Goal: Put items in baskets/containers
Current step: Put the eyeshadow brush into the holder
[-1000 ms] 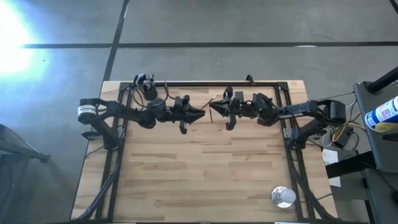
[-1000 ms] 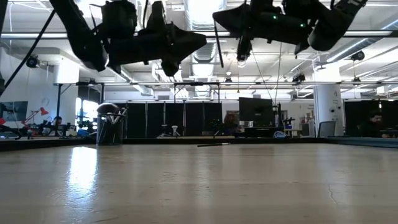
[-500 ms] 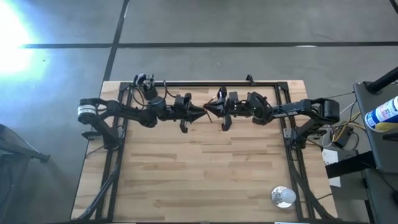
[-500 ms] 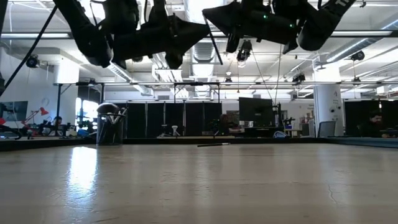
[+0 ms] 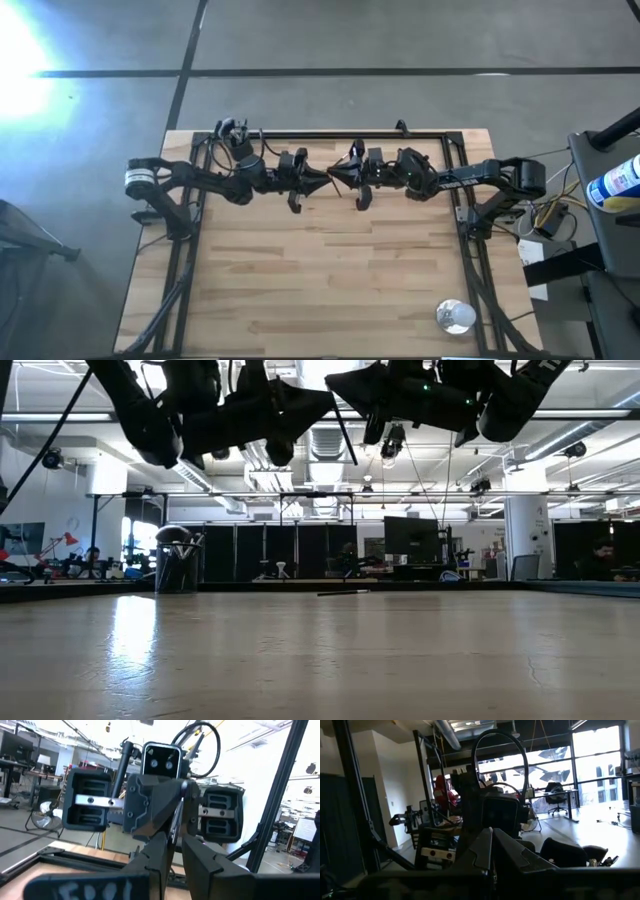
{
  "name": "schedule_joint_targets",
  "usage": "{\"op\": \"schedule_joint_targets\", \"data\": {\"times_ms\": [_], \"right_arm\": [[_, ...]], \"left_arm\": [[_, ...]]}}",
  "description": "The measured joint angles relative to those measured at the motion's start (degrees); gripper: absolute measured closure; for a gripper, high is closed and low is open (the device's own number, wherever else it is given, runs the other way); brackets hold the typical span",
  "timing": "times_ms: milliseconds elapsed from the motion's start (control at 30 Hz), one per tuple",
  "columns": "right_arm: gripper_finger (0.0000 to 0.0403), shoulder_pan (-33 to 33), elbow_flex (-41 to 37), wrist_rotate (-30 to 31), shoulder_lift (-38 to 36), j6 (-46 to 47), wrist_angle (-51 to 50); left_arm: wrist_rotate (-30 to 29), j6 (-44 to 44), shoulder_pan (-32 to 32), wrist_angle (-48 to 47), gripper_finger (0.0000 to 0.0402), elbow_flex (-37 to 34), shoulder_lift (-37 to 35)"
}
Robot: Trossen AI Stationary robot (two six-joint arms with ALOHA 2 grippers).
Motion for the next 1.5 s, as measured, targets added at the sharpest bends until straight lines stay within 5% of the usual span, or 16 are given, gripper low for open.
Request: {"op": "schedule_joint_targets", "data": {"times_ms": [567,867,1067,1200,1367,1500], "right_arm": [[0.0387,-0.2,0.0,0.2,-1.2,-0.7,-4.0],[0.0341,-1.1,-0.7,5.2,-8.8,-8.7,-19.8],[0.0366,-1.2,-1.6,6.3,-9.5,-11.7,-21.1],[0.0388,-1.2,-2.0,6.3,-9.1,-12.4,-21.1],[0.0394,-1.3,-2.0,6.3,-8.6,-13.6,-20.7],[0.0394,-1.2,-2.0,6.3,-8.5,-13.8,-20.8]], "left_arm": [[-2.8,2.1,2.5,-9.9,0.0393,1.8,-3.5],[-32.1,15.9,4.1,-41.8,0.0395,-0.4,-21.8],[-56.0,18.4,5.6,-54.3,0.0395,-4.7,-33.8],[-65.2,19.0,7.7,-59.1,0.0395,-7.0,-39.4],[-63.5,19.1,15.4,-59.3,0.0395,-9.8,-41.5],[-53.8,17.4,26.0,-58.2,0.0395,-11.5,-39.8]]}}
